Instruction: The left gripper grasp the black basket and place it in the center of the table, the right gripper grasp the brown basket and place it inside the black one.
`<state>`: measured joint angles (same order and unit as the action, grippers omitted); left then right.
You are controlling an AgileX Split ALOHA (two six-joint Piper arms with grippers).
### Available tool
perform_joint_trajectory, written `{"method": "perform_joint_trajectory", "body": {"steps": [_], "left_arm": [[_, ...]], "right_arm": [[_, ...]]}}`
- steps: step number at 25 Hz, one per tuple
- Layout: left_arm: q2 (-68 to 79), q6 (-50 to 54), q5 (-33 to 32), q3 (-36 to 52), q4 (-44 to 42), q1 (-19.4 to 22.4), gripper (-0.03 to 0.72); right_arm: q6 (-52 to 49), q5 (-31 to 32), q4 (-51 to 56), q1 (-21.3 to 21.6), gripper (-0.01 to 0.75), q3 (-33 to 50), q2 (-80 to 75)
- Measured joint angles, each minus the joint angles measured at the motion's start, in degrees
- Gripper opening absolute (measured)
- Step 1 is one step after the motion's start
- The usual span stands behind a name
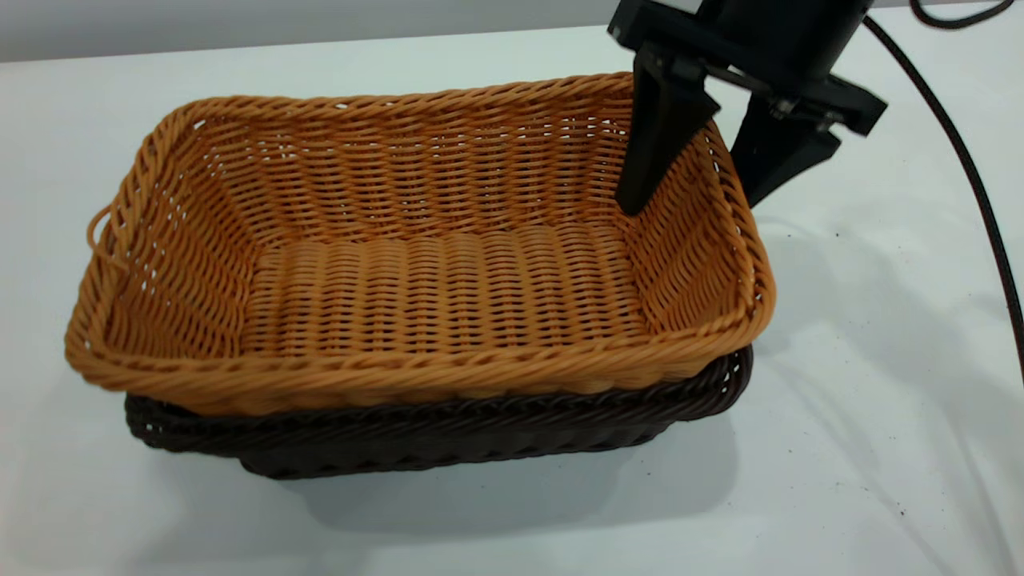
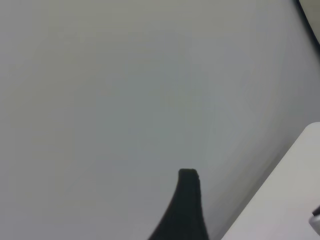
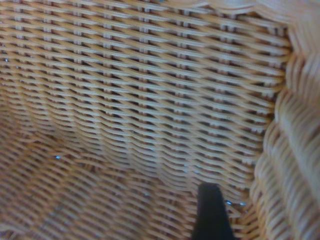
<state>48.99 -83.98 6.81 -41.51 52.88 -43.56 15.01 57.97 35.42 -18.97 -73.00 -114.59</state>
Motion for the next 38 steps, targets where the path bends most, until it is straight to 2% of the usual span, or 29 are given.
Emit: {"method": "perform_joint_trajectory", "body": {"steps": [7, 15, 22, 27, 32, 35, 38], "left_arm": [[0.0, -0.1, 0.0, 0.0, 7.2, 0.0, 0.596], [0.0, -0.1, -2.5, 0.0, 7.3, 0.0, 0.577], [-2.1, 0.1, -12.2, 0.0, 7.1, 0.0, 0.434], [-6.1, 2.0, -15.8, 0.0, 6.5, 0.0, 0.304], [-9.8, 3.6, -21.7, 0.0, 5.8, 0.0, 0.214], [-11.4, 7.8, -25.4, 0.0, 1.8, 0.0, 0.167], [-12.9, 15.2, -29.8, 0.0, -5.6, 0.0, 0.108]], "right_arm": [[-2.5, -0.2, -5.6, 0.0, 0.486, 0.0, 6.5], [-6.6, 0.1, -14.3, 0.0, 0.484, 0.0, 19.2], [-9.7, 2.7, -18.7, 0.0, 0.418, 0.0, 33.8], [-13.3, 5.9, -24.1, 0.0, 0.356, 0.0, 45.2], [-16.4, 10.1, -31.7, 0.0, 0.301, 0.0, 56.1], [-18.9, 10.9, -36.0, 0.0, 0.263, 0.0, 62.5], [-21.2, 11.0, -38.4, 0.0, 0.206, 0.0, 69.2]]}}
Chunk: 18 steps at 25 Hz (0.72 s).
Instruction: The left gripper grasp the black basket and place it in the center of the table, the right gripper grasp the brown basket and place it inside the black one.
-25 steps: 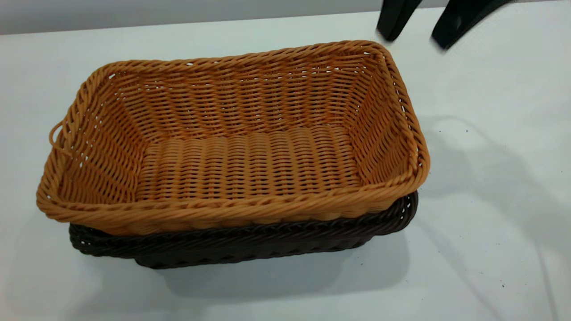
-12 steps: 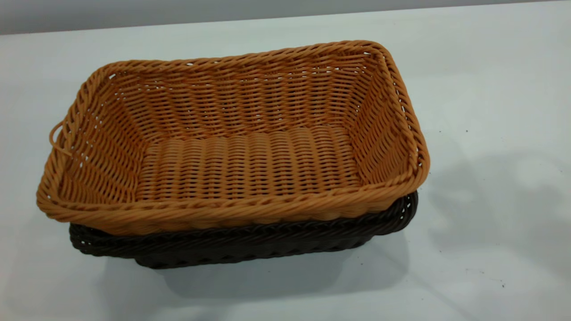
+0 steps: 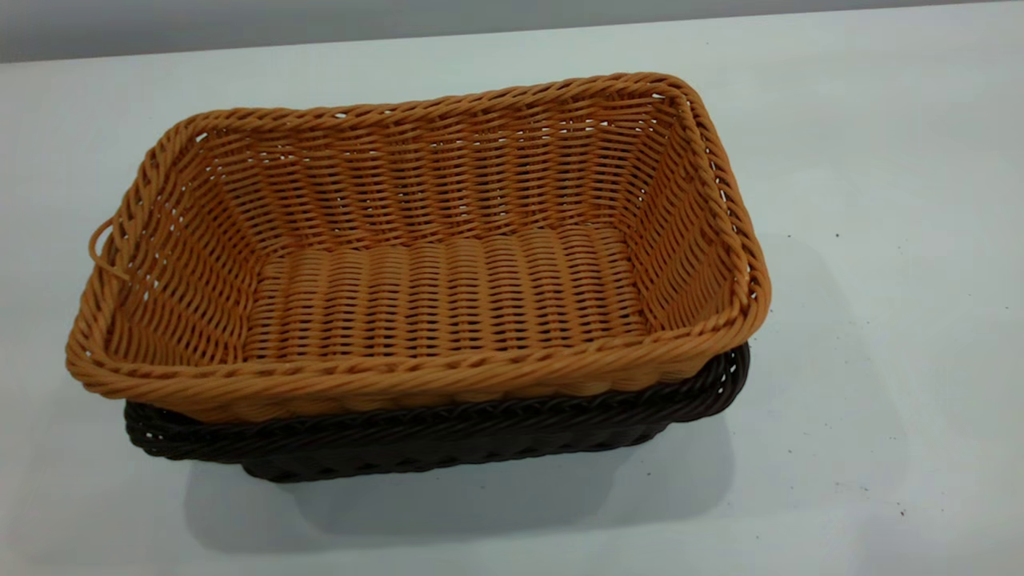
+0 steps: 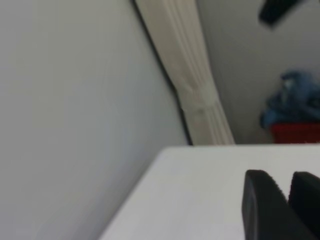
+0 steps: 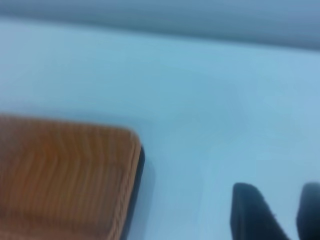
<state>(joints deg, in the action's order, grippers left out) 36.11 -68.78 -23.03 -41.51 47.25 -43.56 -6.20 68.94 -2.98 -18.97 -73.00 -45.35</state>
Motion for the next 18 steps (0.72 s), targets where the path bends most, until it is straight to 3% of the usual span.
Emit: {"method": "perform_joint_trajectory", "body": {"steps": [6, 11, 18], "left_arm": [[-4.1, 21.2, -13.7, 0.0, -19.7, 0.0, 0.026], [-9.6, 37.9, -25.8, -0.1, -35.1, 0.0, 0.020], [-17.5, 49.2, -39.8, -0.1, -41.5, 0.0, 0.020]], "right_arm": [[-3.6, 1.4, 1.3, 0.0, 0.092, 0.1, 10.0], [-3.2, 1.3, 4.6, 0.0, 0.074, 0.1, 14.2], [4.5, 1.2, 5.9, 0.1, 0.073, 0.2, 18.2]]}}
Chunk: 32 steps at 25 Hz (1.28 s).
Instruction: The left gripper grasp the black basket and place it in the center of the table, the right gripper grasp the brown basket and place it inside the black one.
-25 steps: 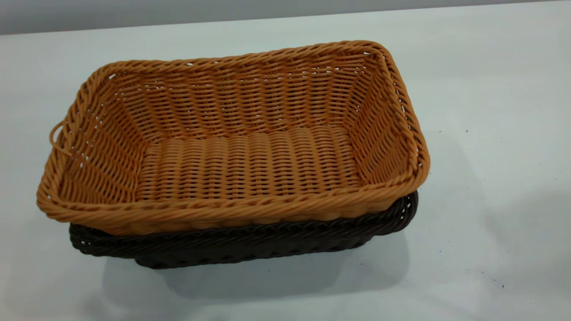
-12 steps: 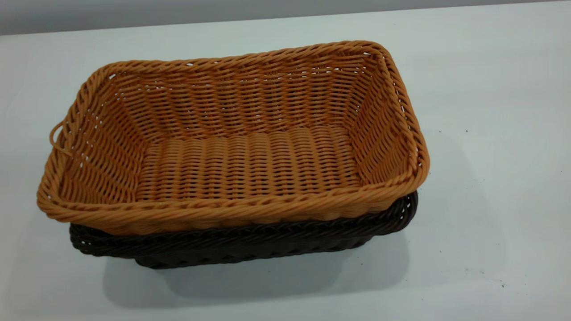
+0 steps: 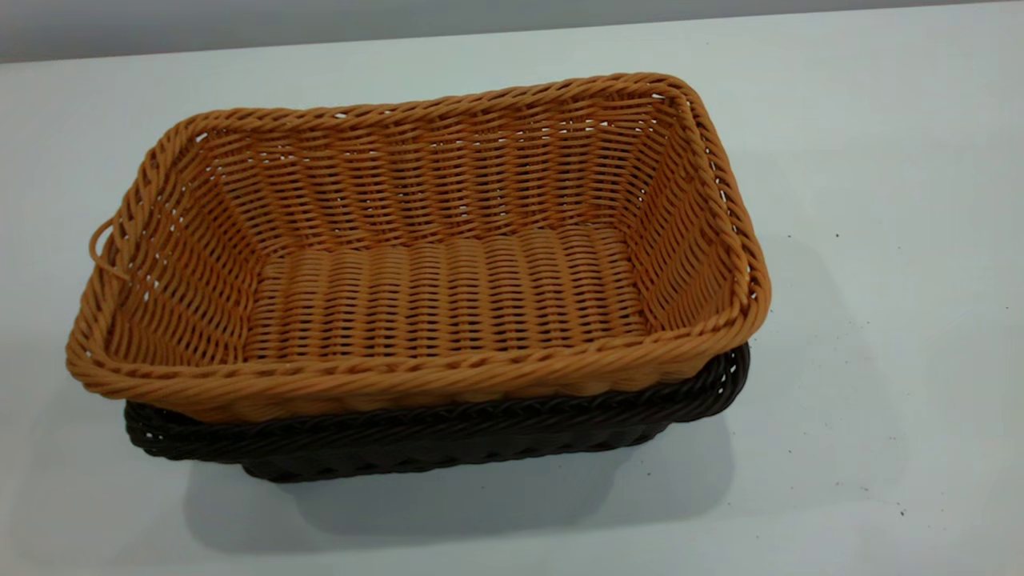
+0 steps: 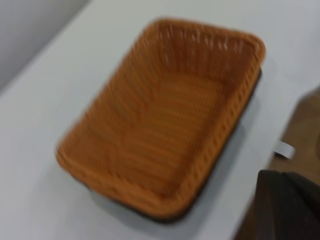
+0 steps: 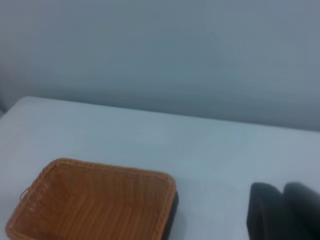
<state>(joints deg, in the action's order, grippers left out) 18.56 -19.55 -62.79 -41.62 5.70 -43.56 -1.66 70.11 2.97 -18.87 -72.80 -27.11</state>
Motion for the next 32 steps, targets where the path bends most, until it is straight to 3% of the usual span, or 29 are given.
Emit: {"method": "perform_joint_trajectory", "body": {"steps": [4, 9, 17, 24, 32], "left_arm": [[-1.1, 4.8, -4.5, 0.5, -0.1, 0.1, 0.013], [-1.1, 2.8, -4.1, 2.8, -0.1, 0.6, 0.001], [-1.1, 4.1, 5.8, 6.6, 0.0, 0.6, 0.000], [-1.1, 5.0, 10.2, 10.0, -0.9, 0.6, -0.001], [-1.1, 9.4, 12.5, 12.5, -3.5, 0.6, -0.001]], "right_arm": [[0.7, -0.1, 2.6, 1.1, 0.073, 1.8, 3.0], [5.2, -0.1, 4.8, 6.5, 0.073, 8.5, 8.0], [9.1, -0.1, 7.0, 20.6, 0.073, 20.1, 17.1], [8.2, -0.1, 7.1, 30.8, 0.069, 24.5, 22.2], [6.8, -0.2, 9.5, 33.7, 0.062, 30.6, 24.4]]}}
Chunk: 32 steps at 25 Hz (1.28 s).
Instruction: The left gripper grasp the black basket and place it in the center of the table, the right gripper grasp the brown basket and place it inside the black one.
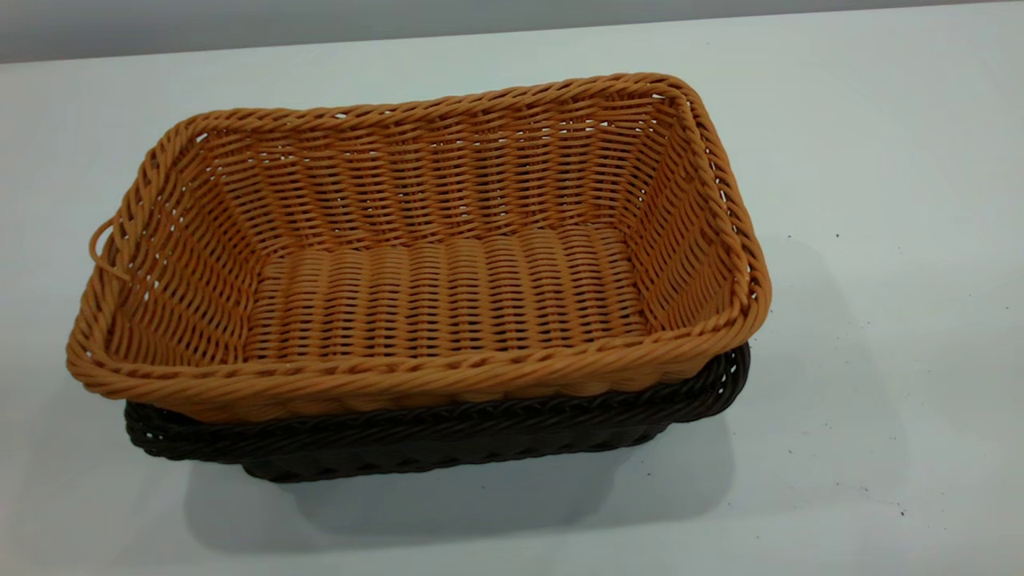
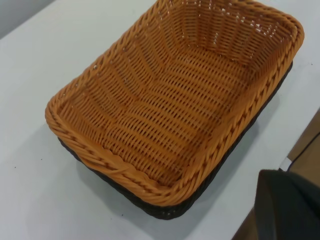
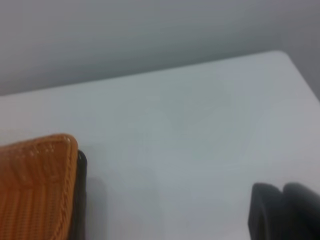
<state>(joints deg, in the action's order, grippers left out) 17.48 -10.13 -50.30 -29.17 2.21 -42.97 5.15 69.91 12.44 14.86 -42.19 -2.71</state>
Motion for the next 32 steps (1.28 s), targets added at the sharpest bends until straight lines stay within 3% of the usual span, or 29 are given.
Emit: {"method": "perform_joint_trajectory", "body": {"steps": [10, 20, 26, 32], "left_arm": [[2.5, -3.1, -3.1, 2.9, 0.6, 0.0, -0.001], [2.2, 0.9, -13.4, 2.6, 1.7, 0.0, -0.001], [2.2, 2.9, -11.3, 3.3, 1.8, 0.0, -0.001], [2.2, 2.9, -11.5, 3.3, 1.8, 0.0, -0.001]], "right_arm": [[0.2, -1.2, -0.1, 0.0, 0.062, 2.6, 0.1], [0.4, -1.2, -1.5, 0.0, 0.062, 2.6, 0.1], [1.1, -2.4, -1.6, 0.0, 0.062, 3.1, 0.1], [1.4, -5.4, 0.3, -0.1, 0.062, 8.7, 0.1]]}}
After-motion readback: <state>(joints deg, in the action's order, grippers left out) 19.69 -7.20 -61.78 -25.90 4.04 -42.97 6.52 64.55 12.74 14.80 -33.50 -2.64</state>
